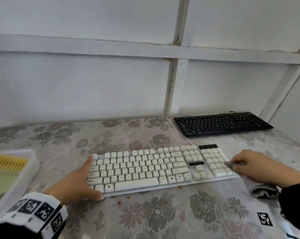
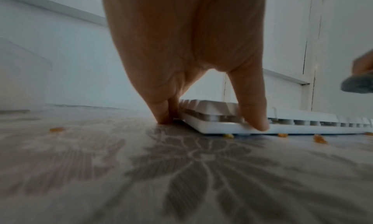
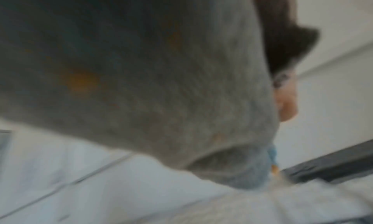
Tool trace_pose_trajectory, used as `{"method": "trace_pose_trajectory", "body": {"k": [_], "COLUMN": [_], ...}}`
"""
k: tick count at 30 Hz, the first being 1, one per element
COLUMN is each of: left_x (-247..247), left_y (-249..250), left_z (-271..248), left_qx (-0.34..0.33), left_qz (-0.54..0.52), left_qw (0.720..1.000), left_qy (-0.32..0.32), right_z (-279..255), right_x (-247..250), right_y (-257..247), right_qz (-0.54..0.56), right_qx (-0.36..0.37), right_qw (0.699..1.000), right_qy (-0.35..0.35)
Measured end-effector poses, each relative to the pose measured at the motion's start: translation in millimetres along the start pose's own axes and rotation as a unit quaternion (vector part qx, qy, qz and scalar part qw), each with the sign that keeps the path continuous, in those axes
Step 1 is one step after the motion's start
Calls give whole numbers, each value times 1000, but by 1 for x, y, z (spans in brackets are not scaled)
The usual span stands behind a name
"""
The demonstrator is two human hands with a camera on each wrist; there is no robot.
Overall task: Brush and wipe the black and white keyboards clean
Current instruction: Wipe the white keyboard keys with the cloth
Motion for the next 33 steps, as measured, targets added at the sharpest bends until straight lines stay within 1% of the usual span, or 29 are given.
{"method": "trace_pose_trajectory", "body": {"k": [1, 3, 6, 9, 11, 14, 16, 18, 21, 24, 26, 28, 33], "left_x": [0, -1, -2, -2, 1, 5, 8, 8, 6, 5, 5, 4, 4], "left_y": [0, 2, 2, 0, -4, -12, -16, -17, -16, -13, -12, -11, -14], "left_z": [0, -1, -1, 1, 2, 1, 1, 1, 2, 1, 2, 0, 3], "left_qx": [3, 7, -6, -27, -46, -78, -110, -114, -80, -50, -45, -41, -45], "left_qz": [2, 7, 10, 17, 0, -66, -140, -173, -108, -58, -51, -44, -40], "left_qw": [1000, 1000, 1000, 999, 998, 993, 983, 977, 990, 997, 997, 998, 998], "left_qy": [0, -1, -10, -23, -38, -56, -54, -58, -44, -26, -24, -29, -31], "right_z": [-5, -17, -26, -24, -22, -14, -9, -10, -10, -12, -17, -16, -12], "right_x": [3, 1, -21, -48, -62, -76, -81, -87, -95, -96, -90, -83, -74], "right_y": [-26, -85, -171, -235, -261, -275, -273, -268, -263, -254, -244, -229, -180], "right_qz": [-8, -6, -13, -59, -88, -141, -166, -199, -257, -233, -223, -199, -190], "right_qx": [43, 156, 312, 413, 442, 440, 445, 438, 380, 354, 350, 330, 288], "right_qw": [999, 987, 950, 909, 892, 886, 878, 874, 884, 902, 906, 921, 938], "right_qy": [16, 28, 16, 22, 23, 40, 54, 62, 93, 83, 81, 54, 37]}}
Point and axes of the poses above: each hand's wrist, its own z-axis towards the middle knuckle, its own x-axis out of the back of the hand, y = z × x, the point moved 2 cm from there along z, towards the middle knuckle, and after that the axes turned 12 degrees about -y, right-handed, at the moved point
